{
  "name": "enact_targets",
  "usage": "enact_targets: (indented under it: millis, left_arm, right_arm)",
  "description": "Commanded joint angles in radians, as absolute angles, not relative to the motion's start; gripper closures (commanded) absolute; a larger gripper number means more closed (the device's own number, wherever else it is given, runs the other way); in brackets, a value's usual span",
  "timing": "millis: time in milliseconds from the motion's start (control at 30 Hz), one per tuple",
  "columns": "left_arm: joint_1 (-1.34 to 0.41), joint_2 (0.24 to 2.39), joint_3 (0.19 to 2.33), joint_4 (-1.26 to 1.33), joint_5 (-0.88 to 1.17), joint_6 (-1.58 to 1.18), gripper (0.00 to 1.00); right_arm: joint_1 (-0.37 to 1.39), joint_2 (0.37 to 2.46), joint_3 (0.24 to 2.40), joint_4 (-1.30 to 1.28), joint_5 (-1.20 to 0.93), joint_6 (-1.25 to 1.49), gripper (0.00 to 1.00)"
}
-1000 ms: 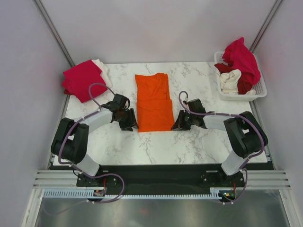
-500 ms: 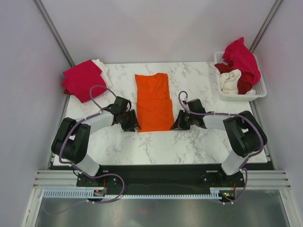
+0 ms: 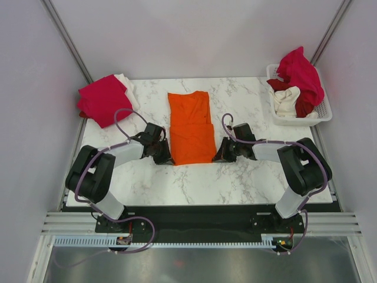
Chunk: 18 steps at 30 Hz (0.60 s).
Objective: Fold and stack the t-shirts
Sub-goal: Fold the tshirt
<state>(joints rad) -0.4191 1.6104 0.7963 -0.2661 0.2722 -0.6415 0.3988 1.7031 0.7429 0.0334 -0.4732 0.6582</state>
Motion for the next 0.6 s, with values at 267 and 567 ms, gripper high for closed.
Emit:
enact_targets:
  millis: [267, 567]
  left_arm:
    - [-0.437, 1.434, 0.714, -0.287, 0.290, -0.696, 0.98]
    - [-0.476, 1.154, 0.653, -0.454, 0.296, -0.744, 0.98]
  right_arm:
    - [0.402, 1.588, 0.691, -0.078, -0.428, 0.629, 1.00]
    - [0.486, 1.137, 0.641, -0.300, -0.325, 0.689, 1.00]
